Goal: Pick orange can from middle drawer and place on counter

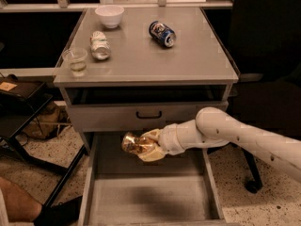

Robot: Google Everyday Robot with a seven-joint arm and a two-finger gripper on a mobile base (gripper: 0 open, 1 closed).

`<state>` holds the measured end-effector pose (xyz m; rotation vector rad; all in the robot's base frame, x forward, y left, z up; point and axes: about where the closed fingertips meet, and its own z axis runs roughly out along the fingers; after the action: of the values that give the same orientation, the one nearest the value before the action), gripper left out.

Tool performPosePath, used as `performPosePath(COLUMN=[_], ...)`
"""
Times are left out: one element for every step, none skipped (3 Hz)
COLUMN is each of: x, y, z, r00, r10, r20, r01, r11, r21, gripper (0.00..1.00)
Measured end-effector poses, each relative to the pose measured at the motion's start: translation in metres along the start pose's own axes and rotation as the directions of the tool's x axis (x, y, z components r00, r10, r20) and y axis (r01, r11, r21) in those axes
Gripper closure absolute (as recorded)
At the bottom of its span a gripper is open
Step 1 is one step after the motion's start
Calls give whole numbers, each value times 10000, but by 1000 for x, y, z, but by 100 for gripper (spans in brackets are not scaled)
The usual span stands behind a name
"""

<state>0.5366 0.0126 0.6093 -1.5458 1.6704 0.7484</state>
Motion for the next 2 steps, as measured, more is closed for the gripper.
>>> performPosePath(x=[-75, -152], y=[-22, -54], z=[-48, -91], r00=[9975, 9884], r10=[-712, -1505], r20=[-33, -211], r01=[712, 1516], r11=[9971, 9858], r21=[251, 720], gripper=[100, 100])
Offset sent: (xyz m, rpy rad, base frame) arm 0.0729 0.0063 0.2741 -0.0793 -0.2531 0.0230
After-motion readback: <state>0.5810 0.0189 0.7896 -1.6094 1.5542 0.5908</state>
